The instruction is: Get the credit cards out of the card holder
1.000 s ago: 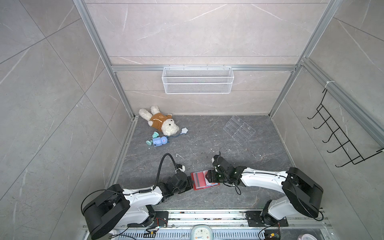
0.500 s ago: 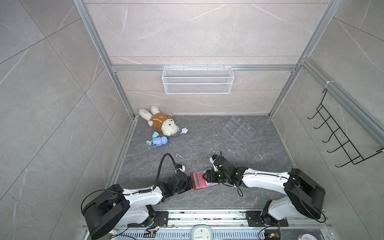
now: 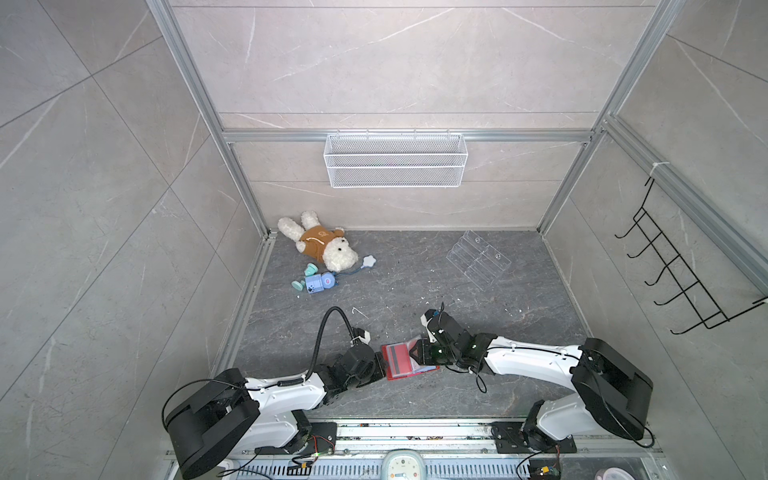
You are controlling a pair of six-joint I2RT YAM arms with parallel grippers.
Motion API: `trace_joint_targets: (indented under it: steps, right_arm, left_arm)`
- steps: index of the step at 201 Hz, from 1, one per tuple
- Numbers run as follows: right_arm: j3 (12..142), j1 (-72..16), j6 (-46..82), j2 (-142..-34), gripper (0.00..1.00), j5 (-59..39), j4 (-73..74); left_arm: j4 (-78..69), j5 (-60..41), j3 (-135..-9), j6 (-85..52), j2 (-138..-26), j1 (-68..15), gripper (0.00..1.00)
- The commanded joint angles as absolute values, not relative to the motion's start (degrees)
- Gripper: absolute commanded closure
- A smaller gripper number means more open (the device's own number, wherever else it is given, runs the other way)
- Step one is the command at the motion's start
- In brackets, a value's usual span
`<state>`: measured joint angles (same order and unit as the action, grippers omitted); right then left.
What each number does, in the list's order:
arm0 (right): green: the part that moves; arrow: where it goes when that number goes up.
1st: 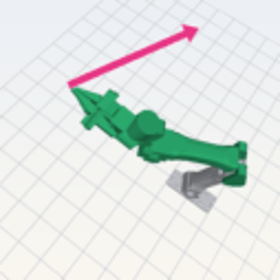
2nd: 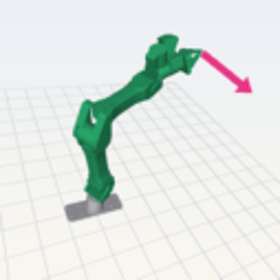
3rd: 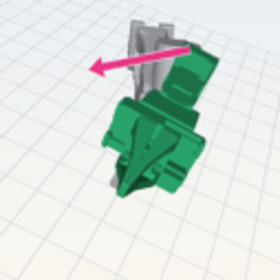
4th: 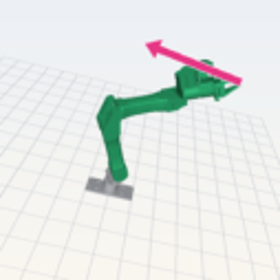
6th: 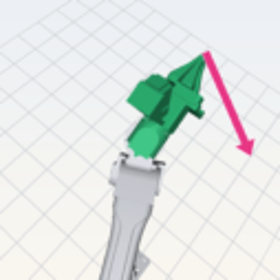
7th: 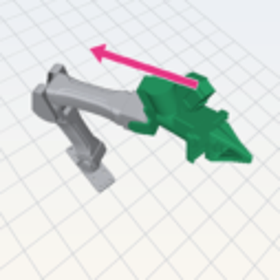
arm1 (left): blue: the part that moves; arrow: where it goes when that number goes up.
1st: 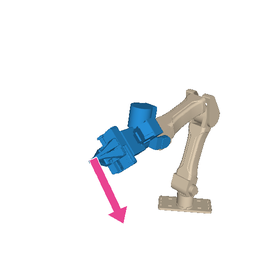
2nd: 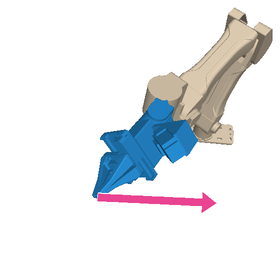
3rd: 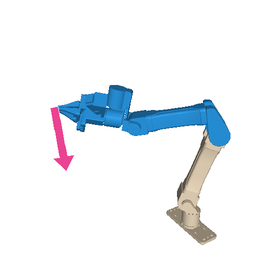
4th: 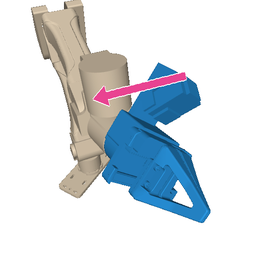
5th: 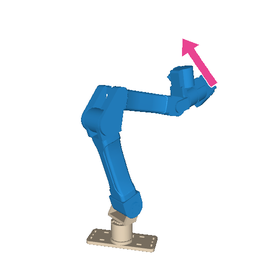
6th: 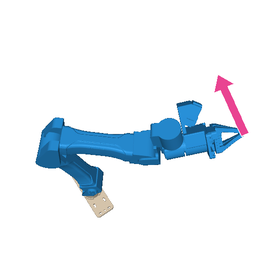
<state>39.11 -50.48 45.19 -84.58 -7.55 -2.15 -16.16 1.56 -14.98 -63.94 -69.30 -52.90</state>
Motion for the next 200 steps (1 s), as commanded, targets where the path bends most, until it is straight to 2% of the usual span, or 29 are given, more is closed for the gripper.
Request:
trace_joint_targets:
  steps: [1,51,118,173,200]
  right_arm:
    - [40.25,-50.32,44.88,-83.57,0.61,-5.83,-4.75]
    - [39.47,-50.27,44.97,-82.71,0.67,-4.48,-5.76]
    - [37.54,-50.1,45.96,-82.58,0.81,-4.22,-4.97]
    - [35.82,-49.84,47.23,-82.02,0.83,-3.07,-5.01]
    - [35.76,-49.75,47.39,-82.15,0.85,-2.99,-4.96]
  left_arm:
    - [-14.95,3.25,-16.1,-61.97,-68.36,-53.15,1.0]
    - [-12.6,4.03,-17.52,-60.61,-67.68,-52.82,1.0]
    - [-8.76,4.48,-20.3,-58.12,-68.12,-51.32,1.0]
    - [-6.53,4.24,-21.33,-56.61,-68.11,-49.23,1.0]
    - [-5.13,4.46,-21.77,-56.29,-67.36,-49.05,0.89]
